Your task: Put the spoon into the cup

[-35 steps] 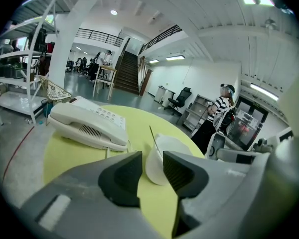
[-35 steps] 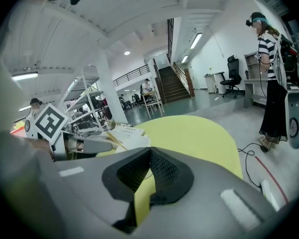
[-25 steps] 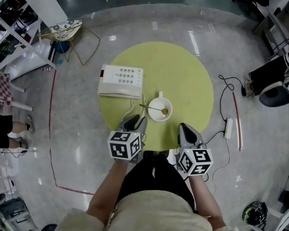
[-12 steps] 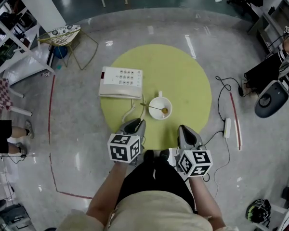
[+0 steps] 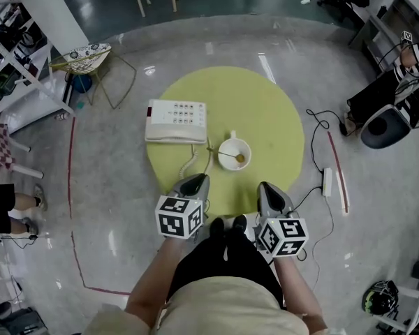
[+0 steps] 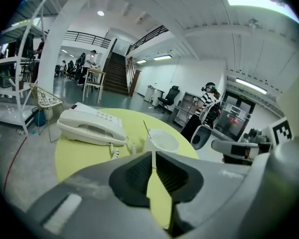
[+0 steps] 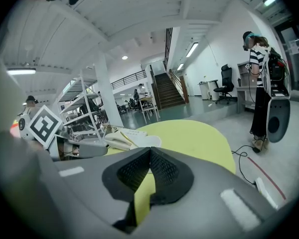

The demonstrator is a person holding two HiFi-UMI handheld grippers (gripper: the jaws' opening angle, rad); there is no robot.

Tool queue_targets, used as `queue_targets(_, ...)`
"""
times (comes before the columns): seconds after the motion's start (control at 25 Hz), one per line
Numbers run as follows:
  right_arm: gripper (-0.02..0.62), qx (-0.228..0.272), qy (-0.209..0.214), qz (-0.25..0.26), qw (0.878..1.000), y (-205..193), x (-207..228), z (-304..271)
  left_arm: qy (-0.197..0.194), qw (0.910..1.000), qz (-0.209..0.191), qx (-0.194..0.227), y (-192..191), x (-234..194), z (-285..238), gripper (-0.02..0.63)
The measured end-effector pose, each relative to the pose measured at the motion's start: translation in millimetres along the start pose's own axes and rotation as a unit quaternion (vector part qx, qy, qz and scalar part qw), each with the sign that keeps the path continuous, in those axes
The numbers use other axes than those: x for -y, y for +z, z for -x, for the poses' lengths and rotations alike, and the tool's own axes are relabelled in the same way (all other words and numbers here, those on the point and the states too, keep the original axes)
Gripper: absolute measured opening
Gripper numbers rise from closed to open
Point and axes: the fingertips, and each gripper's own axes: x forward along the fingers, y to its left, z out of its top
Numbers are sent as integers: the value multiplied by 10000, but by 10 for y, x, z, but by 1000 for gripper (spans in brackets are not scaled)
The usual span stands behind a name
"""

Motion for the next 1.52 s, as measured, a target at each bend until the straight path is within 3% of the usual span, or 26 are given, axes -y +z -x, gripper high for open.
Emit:
queue_targets(0.64,0,64,-149,26,9999,-33,-66,148,-246,9995,-191,112,-5,98,141,2)
queue_targets(1.52,-2,210,258,25,9994,-171,-175,627,140,9991,-132,368,-304,426,649,2)
